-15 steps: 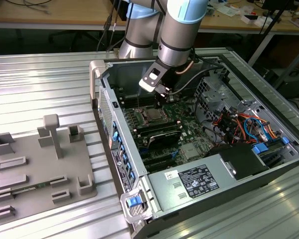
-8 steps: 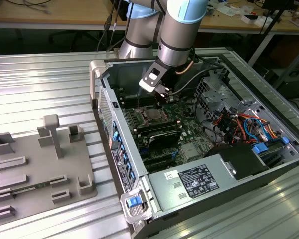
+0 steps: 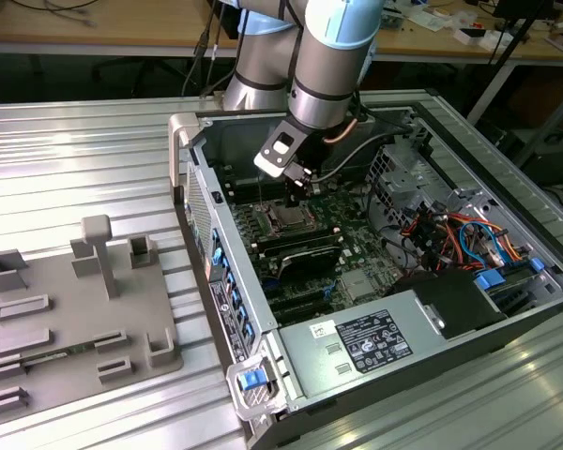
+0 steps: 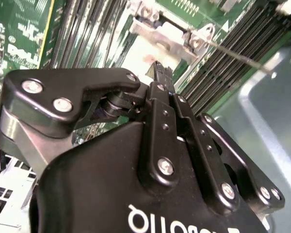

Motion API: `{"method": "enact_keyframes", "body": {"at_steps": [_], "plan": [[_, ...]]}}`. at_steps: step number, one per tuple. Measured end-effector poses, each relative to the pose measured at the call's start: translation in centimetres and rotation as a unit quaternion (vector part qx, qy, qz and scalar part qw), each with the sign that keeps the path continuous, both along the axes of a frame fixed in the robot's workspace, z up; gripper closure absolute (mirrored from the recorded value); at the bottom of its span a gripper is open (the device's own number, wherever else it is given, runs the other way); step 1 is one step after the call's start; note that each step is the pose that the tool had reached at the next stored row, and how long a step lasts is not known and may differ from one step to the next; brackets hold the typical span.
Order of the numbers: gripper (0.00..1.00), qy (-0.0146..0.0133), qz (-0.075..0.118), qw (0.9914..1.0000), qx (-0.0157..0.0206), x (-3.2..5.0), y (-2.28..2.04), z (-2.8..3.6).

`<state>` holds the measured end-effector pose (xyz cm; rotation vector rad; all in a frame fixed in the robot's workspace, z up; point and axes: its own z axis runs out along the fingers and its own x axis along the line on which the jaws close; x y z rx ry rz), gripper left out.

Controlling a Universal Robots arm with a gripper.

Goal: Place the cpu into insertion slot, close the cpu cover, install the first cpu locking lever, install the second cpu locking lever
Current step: 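Close the cpu cover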

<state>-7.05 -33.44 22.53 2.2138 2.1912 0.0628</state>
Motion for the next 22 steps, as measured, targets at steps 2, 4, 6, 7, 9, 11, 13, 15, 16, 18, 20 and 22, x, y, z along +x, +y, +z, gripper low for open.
{"method": "enact_keyframes", "body": {"at_steps": [2,4,6,7,9,11,13,15,16,18,20,22], "plan": [[0.89,0.0002,0.004,0.99999,0.0,-0.5,0.0,-0.21],[0.89,0.0006,0.005,0.99999,0.0,-0.78,0.0,-0.33],[0.89,0.0011,0.006,0.99998,0.0001,-1.02,0.01,-0.41],[0.89,0.0012,0.006,0.99998,0.0001,-1.15,0.01,-0.44],[0.89,0.0016,0.007,0.99997,0.0,-1.46,0.0,-0.58],[0.89,0.0021,0.008,0.99997,0.0001,-1.64,0.01,-0.75],[0.89,0.0033,0.009,0.99996,0.0001,-1.81,0.0,-1.08],[0.89,0.0043,0.009,0.99995,0.0001,-1.86,0.0,-1.3],[0.89,0.005,0.009,0.99995,0.0001,-1.88,0.0,-1.41],[0.89,0.0053,0.01,0.99994,0.0001,-1.89,0.0,-1.47],[0.89,0.0054,0.01,0.99994,0.0002,-1.89,0.0,-1.47],[0.89,0.0053,0.01,0.99994,0.0004,-1.89,0.01,-1.49]]}}
